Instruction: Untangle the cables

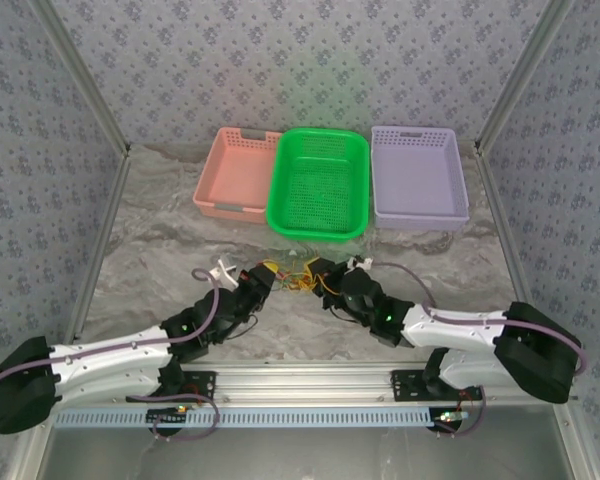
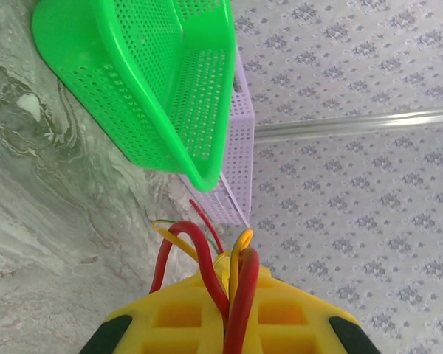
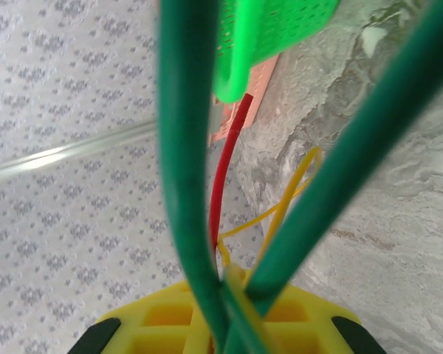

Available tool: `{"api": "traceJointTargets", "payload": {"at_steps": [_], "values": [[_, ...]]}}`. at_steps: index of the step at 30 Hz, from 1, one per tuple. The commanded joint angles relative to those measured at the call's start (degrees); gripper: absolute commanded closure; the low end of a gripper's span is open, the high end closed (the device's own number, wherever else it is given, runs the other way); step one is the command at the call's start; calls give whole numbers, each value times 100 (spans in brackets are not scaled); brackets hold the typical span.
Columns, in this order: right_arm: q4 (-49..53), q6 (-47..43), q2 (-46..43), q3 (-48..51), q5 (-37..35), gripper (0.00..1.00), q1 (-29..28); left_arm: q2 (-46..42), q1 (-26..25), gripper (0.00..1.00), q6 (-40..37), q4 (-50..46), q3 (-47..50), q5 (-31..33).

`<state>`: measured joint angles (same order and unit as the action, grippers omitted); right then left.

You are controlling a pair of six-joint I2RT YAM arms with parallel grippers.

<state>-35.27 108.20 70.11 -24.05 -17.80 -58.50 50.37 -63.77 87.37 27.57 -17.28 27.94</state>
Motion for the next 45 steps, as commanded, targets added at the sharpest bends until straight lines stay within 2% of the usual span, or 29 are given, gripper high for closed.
{"api": "traceJointTargets", "payload": {"at_steps": [1, 3, 6, 7, 8, 9, 12, 16, 17, 22, 26, 30, 33, 39, 45], "values": [[1, 314, 18, 59, -1041, 100, 259, -38, 65, 97, 244, -60, -175, 639], [891, -463, -230, -328, -504, 100, 550, -166, 126, 71, 62, -1214, -686, 375], [2621, -1952, -780, -1032, -473, 100, 645, -393, 144, 29, -363, -2606, -1233, 240], [3179, -2298, -889, -1221, -540, 100, 649, -481, 194, 23, -473, -2964, -1350, 185], [3411, -2641, -1002, -1306, -595, 100, 655, -598, 298, 21, -566, -3466, -1482, 95], [3586, -2884, -1070, -1328, -487, 100, 728, -731, 402, 24, -846, -3648, -1523, -24], [3811, -3366, -1198, -1350, -68, 100, 1045, -952, 804, 40, -1834, -3604, -1548, -797], [3987, -3729, -1352, -1350, 133, 100, 1194, -600, 1243, 62, -2598, -3448, -1722, -2135], [4043, -3782, -1372, -1379, 137, 100, 1207, -483, 1268, 64, -2705, -3278, -1722, -2354], [4239, -4056, -1307, -1565, 162, 100, 1181, 202, 1249, 66, -2627, -2443, -1809, -3041], [4144, -4083, -1281, -1548, 218, 100, 1182, 811, 1123, 73, -2625, -2629, -2160, -3026], [4150, -4104, -1229, -1537, 303, 100, 1149, 913, 1112, 65, -2714, -2477, -2211, -2862], [4123, -4164, -1253, -1506, 398, 100, 1154, 967, 1215, 64, -3023, -2782, -2454, -2810], [4124, -4206, -1308, -1489, 547, 100, 1160, 1209, 1762, 61, -3346, -3005, -2630, -3336], [4113, -4210, -1307, -1477, 638, 100, 1161, 1564, 1809, 64, -3513, -2757, -2791, -3775]]}}
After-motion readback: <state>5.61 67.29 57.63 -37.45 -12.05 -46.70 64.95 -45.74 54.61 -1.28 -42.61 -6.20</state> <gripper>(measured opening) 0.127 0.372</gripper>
